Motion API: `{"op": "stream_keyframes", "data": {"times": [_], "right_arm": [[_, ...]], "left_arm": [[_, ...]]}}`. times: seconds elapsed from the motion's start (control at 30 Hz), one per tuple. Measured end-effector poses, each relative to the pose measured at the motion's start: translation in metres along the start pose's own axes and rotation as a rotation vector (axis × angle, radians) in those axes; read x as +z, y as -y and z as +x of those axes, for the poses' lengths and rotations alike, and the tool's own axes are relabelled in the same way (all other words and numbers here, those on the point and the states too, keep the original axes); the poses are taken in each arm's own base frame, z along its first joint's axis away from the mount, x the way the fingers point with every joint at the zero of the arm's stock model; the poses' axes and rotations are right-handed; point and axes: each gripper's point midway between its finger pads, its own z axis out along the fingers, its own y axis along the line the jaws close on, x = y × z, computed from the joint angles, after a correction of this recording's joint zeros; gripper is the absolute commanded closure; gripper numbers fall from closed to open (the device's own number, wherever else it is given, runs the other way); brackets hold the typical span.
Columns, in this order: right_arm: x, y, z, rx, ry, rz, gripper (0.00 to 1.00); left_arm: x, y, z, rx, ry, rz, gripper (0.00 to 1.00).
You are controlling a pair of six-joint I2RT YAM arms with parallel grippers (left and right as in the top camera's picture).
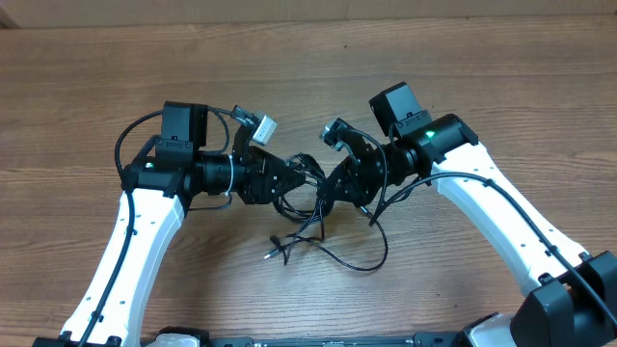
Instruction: Untangle cables
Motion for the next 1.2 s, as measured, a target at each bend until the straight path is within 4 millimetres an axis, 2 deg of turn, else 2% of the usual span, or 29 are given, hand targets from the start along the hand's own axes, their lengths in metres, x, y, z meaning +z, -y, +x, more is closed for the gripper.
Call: {"op": "stream_keyframes", "data": {"times": [0.03,0.1,0.27,0.47,0.53,0.6,0.67,0.73,0.9,1.2], "right_arm": [[0.000,0.000,0.000,0.019,0.002,-0.002,0.96],[-0.001,0.000,-0.001,0.051,0.003,-0.004,0.96],[-0.003,0.003,-0.002,0.118,0.012,0.000,0.96],[-0.003,0.000,-0.003,0.175,0.016,-0.020,0.96],[-0.004,-0.004,-0.004,0.181,0.020,-0.043,0.96],[-0.004,-0.009,-0.005,0.185,0.025,-0.074,0.96],[-0.004,-0.014,-0.006,0.188,0.028,-0.103,0.96],[-0.005,-0.018,-0.006,0.195,0.027,-0.129,0.96],[-0.006,-0.027,-0.003,0.218,0.016,-0.177,0.96],[-0.010,-0.043,-0.006,0.223,0.030,-0.273,0.96]], "left_arm": [[0.000,-0.003,0.001,-0.001,-0.003,-0.017,0.12],[0.000,-0.010,0.003,-0.025,-0.012,-0.059,0.04],[-0.001,-0.019,0.010,-0.050,-0.037,-0.114,0.03],[-0.002,-0.018,0.023,0.072,-0.090,-0.111,0.07],[-0.002,-0.018,0.023,0.113,-0.093,-0.108,0.09],[-0.002,-0.017,0.023,0.157,-0.093,-0.099,0.16],[-0.001,-0.014,0.023,0.202,-0.091,-0.084,0.25],[-0.001,-0.012,0.022,0.243,-0.089,-0.069,0.39],[0.000,-0.011,0.022,0.304,-0.088,-0.053,0.60],[0.013,-0.029,0.032,0.245,-0.129,-0.015,0.58]]}}
